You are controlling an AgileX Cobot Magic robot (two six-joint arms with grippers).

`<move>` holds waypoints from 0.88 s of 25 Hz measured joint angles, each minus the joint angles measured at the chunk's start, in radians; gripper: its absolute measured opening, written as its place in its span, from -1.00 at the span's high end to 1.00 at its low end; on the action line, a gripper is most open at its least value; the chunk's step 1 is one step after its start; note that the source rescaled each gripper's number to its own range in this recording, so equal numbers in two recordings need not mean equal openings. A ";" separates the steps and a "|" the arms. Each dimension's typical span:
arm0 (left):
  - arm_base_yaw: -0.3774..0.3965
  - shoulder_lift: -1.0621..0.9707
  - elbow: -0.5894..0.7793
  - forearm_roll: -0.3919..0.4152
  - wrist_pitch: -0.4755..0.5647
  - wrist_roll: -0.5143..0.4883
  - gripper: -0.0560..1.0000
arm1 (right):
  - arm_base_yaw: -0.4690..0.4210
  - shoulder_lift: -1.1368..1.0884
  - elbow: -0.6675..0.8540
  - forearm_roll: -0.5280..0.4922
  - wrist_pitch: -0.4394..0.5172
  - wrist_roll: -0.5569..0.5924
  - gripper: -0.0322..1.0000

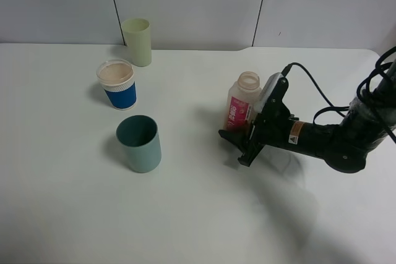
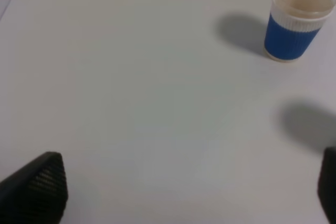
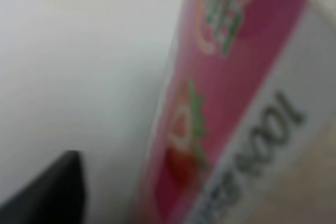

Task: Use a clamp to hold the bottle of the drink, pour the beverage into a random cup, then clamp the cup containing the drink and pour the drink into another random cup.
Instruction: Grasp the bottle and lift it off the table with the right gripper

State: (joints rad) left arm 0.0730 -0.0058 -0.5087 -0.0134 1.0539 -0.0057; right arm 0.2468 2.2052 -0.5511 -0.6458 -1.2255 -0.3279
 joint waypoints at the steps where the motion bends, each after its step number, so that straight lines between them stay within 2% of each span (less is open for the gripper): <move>1: 0.000 0.000 0.000 0.000 0.000 0.000 -0.77 | 0.000 0.000 -0.001 0.000 0.000 0.000 0.25; 3: 0.000 0.000 0.000 0.000 0.000 0.000 -0.77 | 0.001 0.000 -0.001 0.000 -0.001 0.005 0.88; 4: 0.000 0.000 0.000 0.000 0.000 0.000 -0.77 | 0.002 0.000 -0.001 -0.002 -0.001 0.007 0.93; 15: 0.000 0.000 0.000 0.000 0.000 0.000 -0.77 | 0.002 0.000 -0.001 0.000 -0.002 0.009 0.93; 20: 0.000 0.000 0.000 0.000 0.000 0.000 -0.77 | 0.002 0.000 -0.001 0.058 -0.002 0.104 0.93; 22: 0.000 0.000 0.000 0.000 0.000 0.000 -0.77 | 0.002 0.000 -0.001 0.116 -0.002 0.138 0.93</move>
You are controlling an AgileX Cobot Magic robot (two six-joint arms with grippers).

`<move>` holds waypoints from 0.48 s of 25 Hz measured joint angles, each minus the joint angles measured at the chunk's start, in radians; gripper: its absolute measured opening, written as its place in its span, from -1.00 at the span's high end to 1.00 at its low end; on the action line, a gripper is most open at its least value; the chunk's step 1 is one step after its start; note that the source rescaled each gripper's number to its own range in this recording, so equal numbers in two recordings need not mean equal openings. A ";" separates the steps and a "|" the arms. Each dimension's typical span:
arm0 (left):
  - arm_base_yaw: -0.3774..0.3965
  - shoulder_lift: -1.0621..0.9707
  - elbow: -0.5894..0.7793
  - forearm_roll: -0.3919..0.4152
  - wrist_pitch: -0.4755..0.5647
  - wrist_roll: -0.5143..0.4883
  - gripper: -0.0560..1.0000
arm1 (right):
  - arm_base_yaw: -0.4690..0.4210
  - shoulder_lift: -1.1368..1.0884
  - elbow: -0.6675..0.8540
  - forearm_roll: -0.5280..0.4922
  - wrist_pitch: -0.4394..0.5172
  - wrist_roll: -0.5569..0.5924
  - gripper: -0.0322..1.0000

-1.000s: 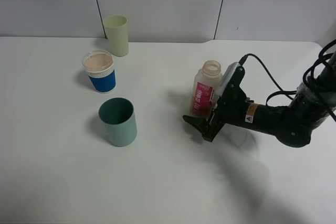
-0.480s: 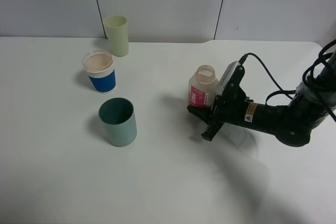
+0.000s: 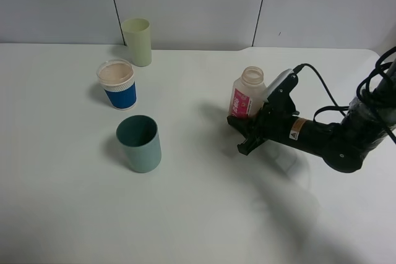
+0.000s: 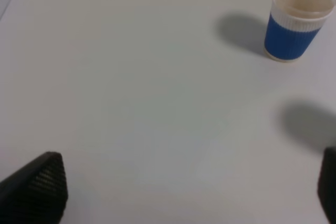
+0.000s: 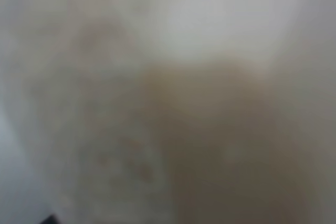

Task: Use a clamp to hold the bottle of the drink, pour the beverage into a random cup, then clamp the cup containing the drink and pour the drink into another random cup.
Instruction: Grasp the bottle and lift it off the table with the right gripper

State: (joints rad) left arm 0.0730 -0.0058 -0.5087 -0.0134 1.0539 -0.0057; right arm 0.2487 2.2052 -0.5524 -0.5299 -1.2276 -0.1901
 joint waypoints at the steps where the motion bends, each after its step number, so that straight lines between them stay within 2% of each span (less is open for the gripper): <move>1: 0.000 0.000 0.000 0.000 0.000 0.000 -0.77 | 0.000 0.000 0.000 0.014 0.000 0.001 0.93; 9: 0.000 0.000 0.000 0.000 0.000 0.000 -0.77 | 0.000 -0.043 0.000 0.058 0.040 0.026 0.93; 12: 0.000 0.000 0.000 0.000 0.000 0.000 -0.77 | 0.000 -0.147 0.000 0.109 0.043 0.078 0.93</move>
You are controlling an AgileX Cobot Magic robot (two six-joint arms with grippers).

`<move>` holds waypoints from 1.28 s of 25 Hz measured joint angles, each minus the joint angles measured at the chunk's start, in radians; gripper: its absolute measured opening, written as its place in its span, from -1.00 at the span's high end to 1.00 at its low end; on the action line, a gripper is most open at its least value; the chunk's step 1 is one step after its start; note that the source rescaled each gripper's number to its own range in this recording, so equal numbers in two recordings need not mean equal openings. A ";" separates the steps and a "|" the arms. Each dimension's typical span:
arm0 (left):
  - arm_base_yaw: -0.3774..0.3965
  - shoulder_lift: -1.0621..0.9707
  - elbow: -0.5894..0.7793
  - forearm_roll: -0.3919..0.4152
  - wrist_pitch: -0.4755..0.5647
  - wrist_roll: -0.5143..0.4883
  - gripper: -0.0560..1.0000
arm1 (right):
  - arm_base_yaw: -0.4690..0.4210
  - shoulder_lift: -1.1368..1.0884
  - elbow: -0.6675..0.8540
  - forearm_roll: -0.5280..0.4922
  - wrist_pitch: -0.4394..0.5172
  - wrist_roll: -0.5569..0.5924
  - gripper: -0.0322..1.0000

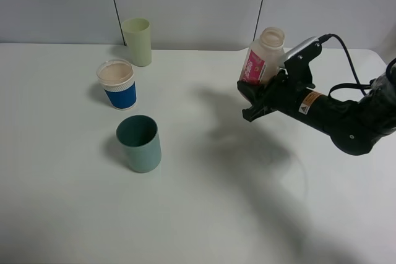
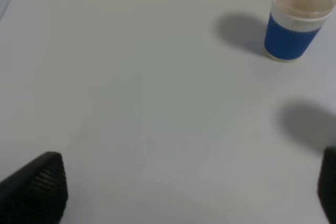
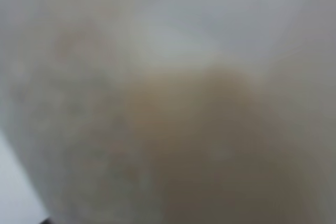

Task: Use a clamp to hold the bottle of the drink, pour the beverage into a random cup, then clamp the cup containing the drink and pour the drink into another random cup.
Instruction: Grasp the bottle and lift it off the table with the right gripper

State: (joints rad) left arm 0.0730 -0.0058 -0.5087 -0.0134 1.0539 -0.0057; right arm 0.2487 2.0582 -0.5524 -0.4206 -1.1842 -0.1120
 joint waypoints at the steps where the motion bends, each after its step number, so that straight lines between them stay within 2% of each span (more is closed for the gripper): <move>1: 0.000 0.000 0.000 0.000 0.000 0.000 -0.77 | 0.000 -0.025 0.000 0.013 -0.001 0.002 0.93; 5: 0.000 0.000 0.000 0.000 0.000 0.000 -0.77 | 0.000 -0.095 0.001 0.059 0.022 0.010 0.93; 11: 0.000 0.000 0.000 0.000 0.000 0.000 -0.77 | -0.002 -0.231 0.002 0.175 0.213 0.013 0.93; 19: 0.000 0.000 0.000 0.000 0.000 0.000 -0.77 | -0.059 -0.379 0.003 0.221 0.415 0.013 0.93; 25: 0.000 0.000 0.000 0.000 0.000 0.000 -0.77 | -0.077 -0.411 -0.016 0.222 0.506 0.011 0.93; 27: 0.000 0.000 0.000 0.000 0.000 0.000 -0.77 | -0.083 -0.434 -0.080 0.223 0.633 0.002 0.93; 29: 0.000 0.000 0.000 0.000 0.000 0.000 -0.77 | -0.083 -0.441 -0.133 0.223 0.702 -0.008 0.93; 31: 0.000 0.000 0.000 0.000 0.000 0.000 -0.77 | -0.083 -0.442 -0.208 0.223 0.811 -0.026 0.93; 32: 0.000 0.000 0.000 0.000 0.000 0.000 -0.77 | -0.083 -0.442 -0.223 0.223 0.826 -0.026 0.93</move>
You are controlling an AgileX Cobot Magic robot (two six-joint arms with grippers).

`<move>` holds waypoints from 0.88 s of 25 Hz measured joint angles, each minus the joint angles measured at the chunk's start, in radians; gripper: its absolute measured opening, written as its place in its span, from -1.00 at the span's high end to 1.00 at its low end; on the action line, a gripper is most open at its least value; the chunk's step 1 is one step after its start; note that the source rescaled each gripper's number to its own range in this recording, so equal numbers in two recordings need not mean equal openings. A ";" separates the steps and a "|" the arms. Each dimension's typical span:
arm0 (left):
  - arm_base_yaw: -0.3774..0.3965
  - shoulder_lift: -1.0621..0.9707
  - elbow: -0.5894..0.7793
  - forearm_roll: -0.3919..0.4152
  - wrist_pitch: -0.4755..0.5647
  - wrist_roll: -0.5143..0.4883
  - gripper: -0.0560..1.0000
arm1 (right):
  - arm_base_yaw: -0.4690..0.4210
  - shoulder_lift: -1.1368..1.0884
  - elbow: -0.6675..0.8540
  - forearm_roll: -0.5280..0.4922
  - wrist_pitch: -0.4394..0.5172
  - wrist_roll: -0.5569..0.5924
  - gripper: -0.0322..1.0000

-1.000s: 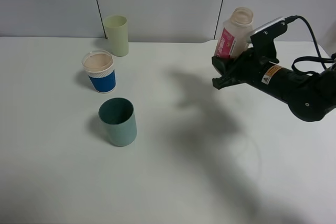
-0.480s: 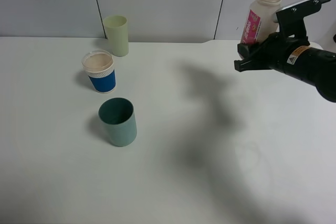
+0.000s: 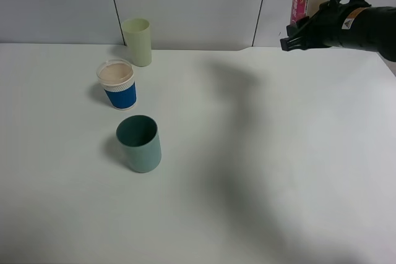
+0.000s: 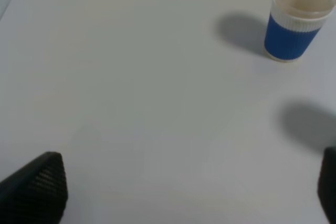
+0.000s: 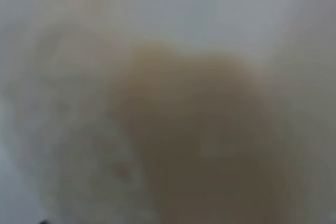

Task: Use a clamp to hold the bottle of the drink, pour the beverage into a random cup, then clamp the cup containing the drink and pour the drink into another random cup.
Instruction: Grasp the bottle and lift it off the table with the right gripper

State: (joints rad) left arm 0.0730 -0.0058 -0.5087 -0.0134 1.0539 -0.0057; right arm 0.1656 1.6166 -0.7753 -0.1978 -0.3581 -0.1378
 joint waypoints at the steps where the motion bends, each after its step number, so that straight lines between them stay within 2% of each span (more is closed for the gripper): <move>1: 0.000 0.000 0.000 0.000 0.000 0.000 -0.77 | 0.000 0.000 -0.022 0.000 0.023 -0.001 0.93; 15: 0.000 0.000 0.000 0.000 0.000 0.000 -0.77 | 0.000 0.000 -0.075 -0.067 0.098 -0.002 0.93; 22: 0.000 0.000 0.000 0.000 0.000 0.000 -0.76 | 0.029 0.033 -0.215 -0.111 0.157 -0.002 0.93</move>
State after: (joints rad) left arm 0.0730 -0.0058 -0.5087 -0.0134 1.0539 -0.0057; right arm 0.1942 1.6500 -0.9899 -0.3086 -0.2008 -0.1397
